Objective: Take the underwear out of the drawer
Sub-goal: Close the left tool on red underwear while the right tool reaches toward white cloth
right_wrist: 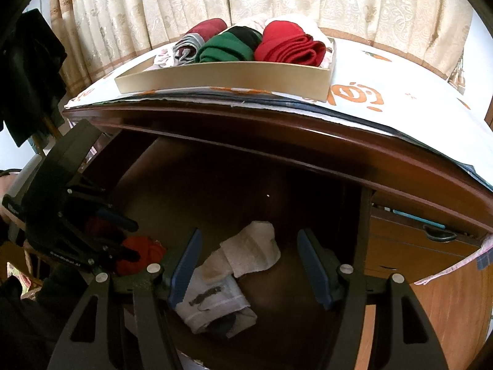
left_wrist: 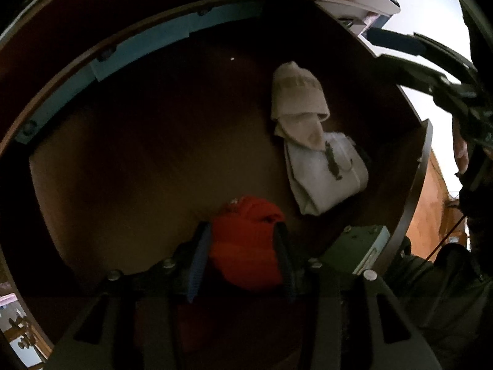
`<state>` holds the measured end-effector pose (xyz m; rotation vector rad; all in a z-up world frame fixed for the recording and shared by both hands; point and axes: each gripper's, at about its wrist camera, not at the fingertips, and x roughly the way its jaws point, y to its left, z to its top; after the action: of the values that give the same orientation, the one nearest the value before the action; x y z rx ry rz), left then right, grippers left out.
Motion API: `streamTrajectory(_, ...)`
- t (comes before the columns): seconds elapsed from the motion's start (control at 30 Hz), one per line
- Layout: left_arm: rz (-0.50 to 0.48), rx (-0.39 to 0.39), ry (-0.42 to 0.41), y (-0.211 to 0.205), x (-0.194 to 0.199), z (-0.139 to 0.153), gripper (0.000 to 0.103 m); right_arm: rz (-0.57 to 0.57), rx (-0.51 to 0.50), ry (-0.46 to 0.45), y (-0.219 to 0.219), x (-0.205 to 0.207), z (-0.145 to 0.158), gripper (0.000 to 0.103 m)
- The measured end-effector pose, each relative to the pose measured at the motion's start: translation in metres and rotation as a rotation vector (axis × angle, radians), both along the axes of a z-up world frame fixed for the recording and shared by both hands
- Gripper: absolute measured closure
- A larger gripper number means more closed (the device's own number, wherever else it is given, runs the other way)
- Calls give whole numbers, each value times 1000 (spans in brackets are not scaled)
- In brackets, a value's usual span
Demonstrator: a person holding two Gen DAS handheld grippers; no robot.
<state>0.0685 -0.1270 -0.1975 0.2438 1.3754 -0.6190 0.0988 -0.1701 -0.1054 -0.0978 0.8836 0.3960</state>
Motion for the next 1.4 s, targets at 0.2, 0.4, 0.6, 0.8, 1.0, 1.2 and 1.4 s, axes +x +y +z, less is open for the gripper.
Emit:
streamTrajectory(0.2, 15, -5, 90, -2, 11, -10, 61, -1, 0, 3, 0, 1, -3, 36)
streamTrajectory(0.4, 51, -19, 142, -3, 20, -18, 60, 3, 2, 10, 0, 3, -6, 36)
streamTrajectory(0.6, 77, -48, 181, -2, 29, -27, 61, 1, -6, 29, 1, 8, -11, 36)
streamTrajectory(0.8, 78, -66, 174, 2, 27, -32, 65, -2, -14, 57, 2, 12, -18, 36)
streamTrajectory(1.0, 69, -87, 134, 22, 27, -29, 82, -1, -28, 91, 7, 19, -26, 36)
streamTrajectory(1.2, 108, -121, 13, 44, 29, 5, 86, 3, -47, 110, 12, 23, -30, 36)
streamTrajectory(1.4, 148, -109, -181, 65, 26, 38, 87, 26, -111, 132, 22, 31, -38, 36)
